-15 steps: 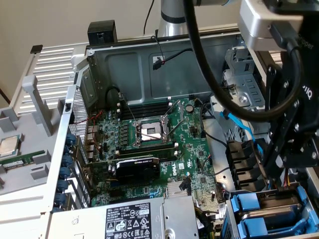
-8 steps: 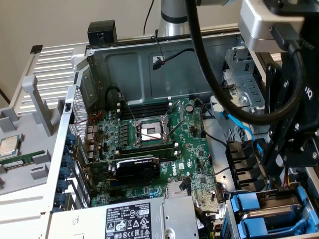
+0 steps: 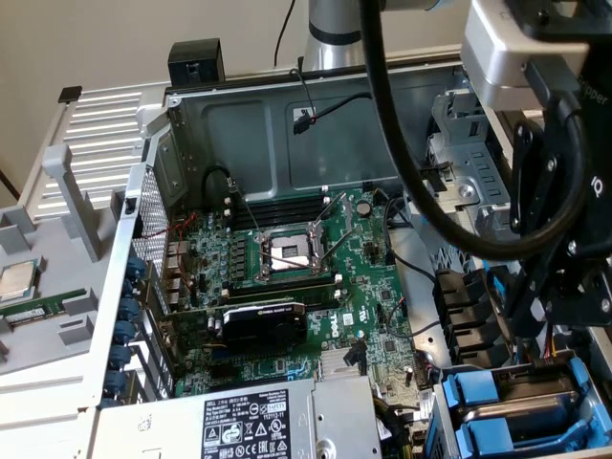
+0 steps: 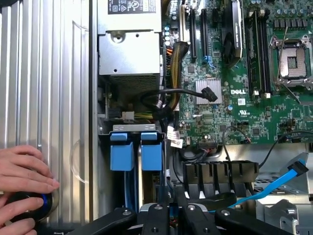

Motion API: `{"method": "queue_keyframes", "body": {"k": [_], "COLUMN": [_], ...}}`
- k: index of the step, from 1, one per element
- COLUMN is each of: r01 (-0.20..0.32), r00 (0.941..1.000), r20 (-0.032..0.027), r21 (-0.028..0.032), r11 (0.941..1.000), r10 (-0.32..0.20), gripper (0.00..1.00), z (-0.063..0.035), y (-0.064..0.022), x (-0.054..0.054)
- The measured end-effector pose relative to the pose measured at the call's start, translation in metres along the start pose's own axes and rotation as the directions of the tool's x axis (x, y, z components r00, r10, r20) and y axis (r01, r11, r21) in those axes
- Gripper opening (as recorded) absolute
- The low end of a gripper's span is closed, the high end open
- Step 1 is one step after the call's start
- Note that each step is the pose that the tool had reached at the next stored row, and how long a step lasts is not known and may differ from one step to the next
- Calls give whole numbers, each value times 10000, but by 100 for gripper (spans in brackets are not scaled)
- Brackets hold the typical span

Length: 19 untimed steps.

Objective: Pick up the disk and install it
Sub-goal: 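Insert the second disk wire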

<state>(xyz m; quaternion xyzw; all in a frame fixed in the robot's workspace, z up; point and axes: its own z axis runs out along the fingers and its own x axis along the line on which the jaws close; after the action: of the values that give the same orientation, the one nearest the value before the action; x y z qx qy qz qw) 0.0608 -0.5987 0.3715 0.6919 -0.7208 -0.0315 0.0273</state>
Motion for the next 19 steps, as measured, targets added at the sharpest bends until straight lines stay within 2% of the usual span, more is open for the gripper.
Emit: {"method": "queue_keyframes", "body": {"k": [5, 19], "r01": [6, 7], "r00": [10000, 10000], "r20": [55, 65], "r21": [1, 28], "r11": [10000, 10000], "r10": [-6, -7], "gripper": [16, 16], "z": [38, 122], "y": [-5, -9], "x": [33, 83]}}
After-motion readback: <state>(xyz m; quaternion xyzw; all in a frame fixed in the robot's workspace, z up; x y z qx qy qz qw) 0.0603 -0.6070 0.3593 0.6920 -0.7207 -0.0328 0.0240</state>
